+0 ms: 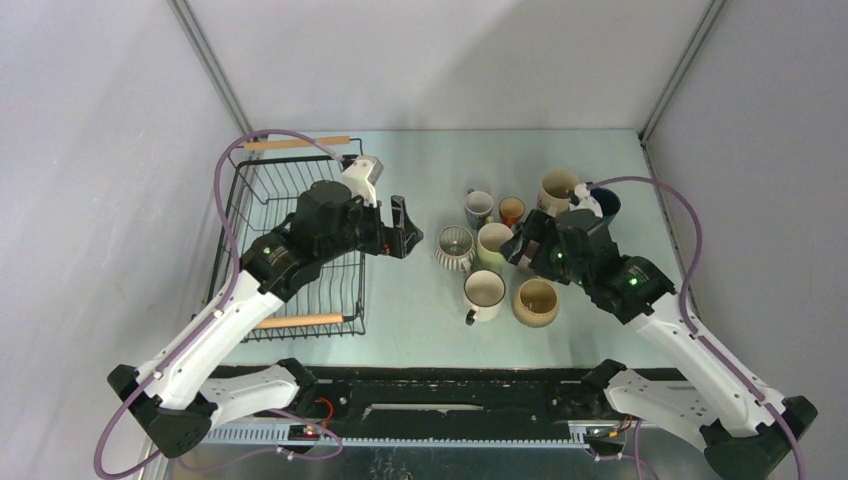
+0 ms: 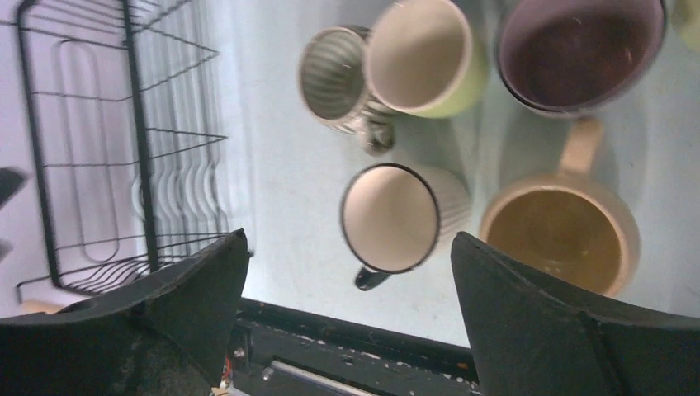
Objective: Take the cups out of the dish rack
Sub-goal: Reset both arms
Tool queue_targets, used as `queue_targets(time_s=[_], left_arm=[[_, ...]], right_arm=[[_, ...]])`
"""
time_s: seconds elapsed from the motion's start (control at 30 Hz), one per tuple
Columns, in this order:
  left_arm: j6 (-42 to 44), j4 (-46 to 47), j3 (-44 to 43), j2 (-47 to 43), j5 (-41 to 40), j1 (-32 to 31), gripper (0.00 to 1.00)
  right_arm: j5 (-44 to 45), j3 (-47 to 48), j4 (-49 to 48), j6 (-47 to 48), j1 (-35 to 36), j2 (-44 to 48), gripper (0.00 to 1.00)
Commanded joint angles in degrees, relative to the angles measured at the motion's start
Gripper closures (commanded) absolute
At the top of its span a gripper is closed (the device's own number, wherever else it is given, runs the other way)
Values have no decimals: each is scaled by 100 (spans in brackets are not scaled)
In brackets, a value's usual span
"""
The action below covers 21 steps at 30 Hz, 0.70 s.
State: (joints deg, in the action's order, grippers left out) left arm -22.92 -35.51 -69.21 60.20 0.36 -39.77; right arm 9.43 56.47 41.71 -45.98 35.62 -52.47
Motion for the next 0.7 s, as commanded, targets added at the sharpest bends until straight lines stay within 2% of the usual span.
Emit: queue_targets(time_s=[0.0, 0.2, 0.67], left_arm=[[29, -269, -384, -187, -744, -30, 0], [-72, -399, -488, -367, -1245, -29, 0], [9, -462, -444, -589, -1430, -25, 0]], right_arm=[[-440, 441, -408, 648, 83, 105, 0], [-1197, 541, -1115, 1060, 171, 169, 0], [-1449, 620, -1579, 1284, 192, 326, 0]])
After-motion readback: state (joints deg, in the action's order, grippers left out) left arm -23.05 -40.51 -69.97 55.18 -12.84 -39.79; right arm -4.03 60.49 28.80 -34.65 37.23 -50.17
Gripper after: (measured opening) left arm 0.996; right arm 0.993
